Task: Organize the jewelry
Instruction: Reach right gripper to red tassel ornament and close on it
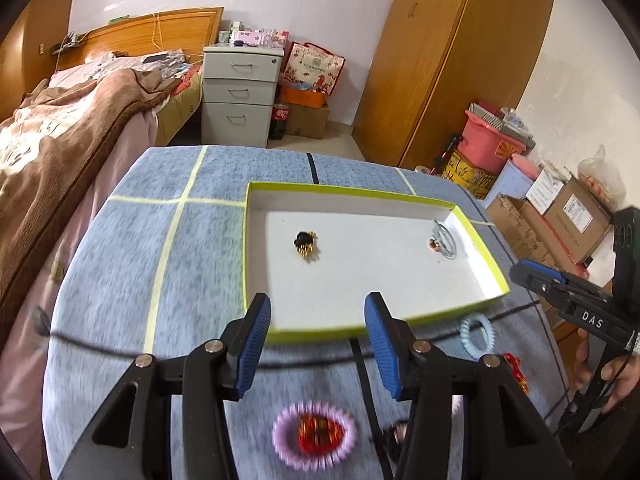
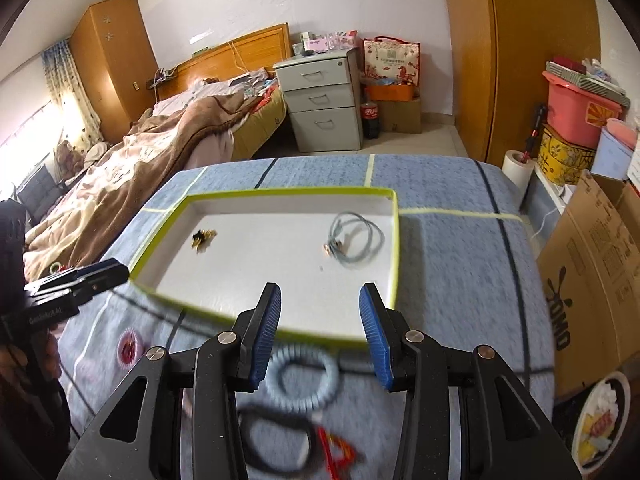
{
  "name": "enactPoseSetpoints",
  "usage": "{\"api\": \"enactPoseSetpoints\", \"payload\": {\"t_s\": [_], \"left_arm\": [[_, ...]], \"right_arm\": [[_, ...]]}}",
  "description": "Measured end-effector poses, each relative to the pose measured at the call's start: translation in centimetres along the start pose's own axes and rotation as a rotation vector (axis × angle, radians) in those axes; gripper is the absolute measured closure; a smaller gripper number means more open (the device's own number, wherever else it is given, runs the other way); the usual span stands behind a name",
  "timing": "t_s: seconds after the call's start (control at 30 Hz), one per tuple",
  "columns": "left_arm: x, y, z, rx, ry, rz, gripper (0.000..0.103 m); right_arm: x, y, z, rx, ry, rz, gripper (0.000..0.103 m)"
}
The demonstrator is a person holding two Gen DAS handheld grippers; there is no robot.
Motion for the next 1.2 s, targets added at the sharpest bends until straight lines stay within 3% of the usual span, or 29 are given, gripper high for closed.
{"api": "enactPoseSetpoints", "payload": {"t_s": [0.53,1.03,1.2], "left_arm": [[-3.0,6.5,2.3,-0.077,-0.012,0.012,0.049],[-3.5,8.9,4.6,-0.138,-0.027,0.032,0.049],[-3.1,8.9,4.2,-0.123,-0.027,0.046,0.049]], "right_arm": [[-3.0,7.8,-0.3,-0.016,0.033,0.044,0.061],[-2.4,9.5,-0.2,-0.029,0.060,0.085,0.061],[-2.0,9.8,-0.3,-0.027,0.071,0.101,0.075]]}}
Point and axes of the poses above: each gripper's, at about its wrist camera, not at the fingertips, and x roughly the way its jaws point, z to its left, y to its underside, the point moved 3 cm from there along x, roughly the way its jaws point, and after that the axes turned 3 degrees about -y, right-handed, at the moved point
